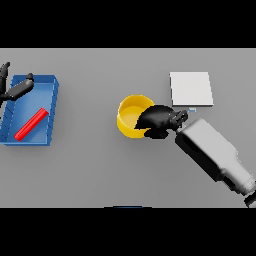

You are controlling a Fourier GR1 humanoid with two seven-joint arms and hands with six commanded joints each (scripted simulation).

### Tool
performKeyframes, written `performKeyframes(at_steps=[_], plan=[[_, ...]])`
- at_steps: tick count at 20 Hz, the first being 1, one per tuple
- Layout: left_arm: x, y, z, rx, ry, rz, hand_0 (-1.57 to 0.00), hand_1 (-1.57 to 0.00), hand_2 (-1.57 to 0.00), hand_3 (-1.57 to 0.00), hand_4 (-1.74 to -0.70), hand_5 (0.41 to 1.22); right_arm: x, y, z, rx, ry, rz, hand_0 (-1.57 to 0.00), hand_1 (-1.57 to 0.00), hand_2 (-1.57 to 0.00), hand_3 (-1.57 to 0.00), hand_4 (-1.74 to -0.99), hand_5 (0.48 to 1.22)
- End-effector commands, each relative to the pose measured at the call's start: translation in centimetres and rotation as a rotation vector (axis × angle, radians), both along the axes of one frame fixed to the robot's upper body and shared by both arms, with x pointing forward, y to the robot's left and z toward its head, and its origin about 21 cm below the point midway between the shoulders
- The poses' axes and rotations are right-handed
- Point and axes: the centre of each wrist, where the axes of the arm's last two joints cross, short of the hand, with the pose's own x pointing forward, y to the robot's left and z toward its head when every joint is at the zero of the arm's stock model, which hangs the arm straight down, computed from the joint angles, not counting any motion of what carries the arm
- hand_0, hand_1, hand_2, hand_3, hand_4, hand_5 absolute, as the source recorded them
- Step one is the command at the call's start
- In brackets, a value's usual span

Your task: Pick up the red beaker and tilt it to pour out 1 green nut into yellow bowl. Pick up the yellow bowl and place it on the metallic measuring scale.

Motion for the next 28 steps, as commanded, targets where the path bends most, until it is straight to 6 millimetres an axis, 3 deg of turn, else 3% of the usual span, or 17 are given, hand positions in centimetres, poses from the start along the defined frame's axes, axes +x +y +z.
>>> performKeyframes(at_steps=[1,4,9,13,17,25,28], plan=[[0.0,0.1,0.0,0.001,0.001,0.009,0.00,0.00,0.00,0.00,-0.80,0.724,0.1,-0.4,0.8,0.016,-0.002,0.006,-1.53,-1.53,-1.49,-1.19,-1.729,1.212],[0.2,-0.1,0.5,0.009,-0.006,0.005,0.00,0.00,0.00,0.00,-0.80,0.721,0.4,-0.9,3.5,0.006,-0.050,-0.006,-1.55,-1.55,-1.51,-1.38,-1.731,1.216],[0.1,0.0,0.2,-0.005,0.006,0.006,0.00,0.00,0.00,0.00,-0.80,0.723,0.2,-1.9,7.2,-0.005,-0.116,-0.063,-1.56,-1.56,-1.55,-1.29,-1.723,1.219],[0.2,0.1,0.6,0.008,-0.004,0.002,0.00,0.00,0.00,0.00,-0.80,0.723,-0.2,-2.8,7.8,-0.006,-0.123,-0.068,-1.57,-1.57,-1.56,-1.24,-1.719,1.220],[-0.1,0.3,1.0,0.010,-0.013,-0.002,0.00,0.00,0.00,0.00,-0.81,0.741,1.5,-4.6,9.7,-0.018,-0.209,-0.126,-1.57,-1.57,-1.57,-1.33,-1.720,1.221],[-0.7,-0.5,1.4,0.015,0.009,0.027,0.00,0.00,0.00,0.00,-0.82,0.759,5.2,-9.8,9.4,-0.010,-0.237,-0.319,-1.57,-1.57,-1.57,-1.20,-1.720,1.221],[-0.7,-0.6,1.6,0.019,0.008,0.039,0.00,0.00,0.00,0.00,-0.83,0.773,6.2,-11.1,8.1,-0.016,-0.230,-0.379,-1.57,-1.57,-1.57,-1.17,-1.720,1.221]])
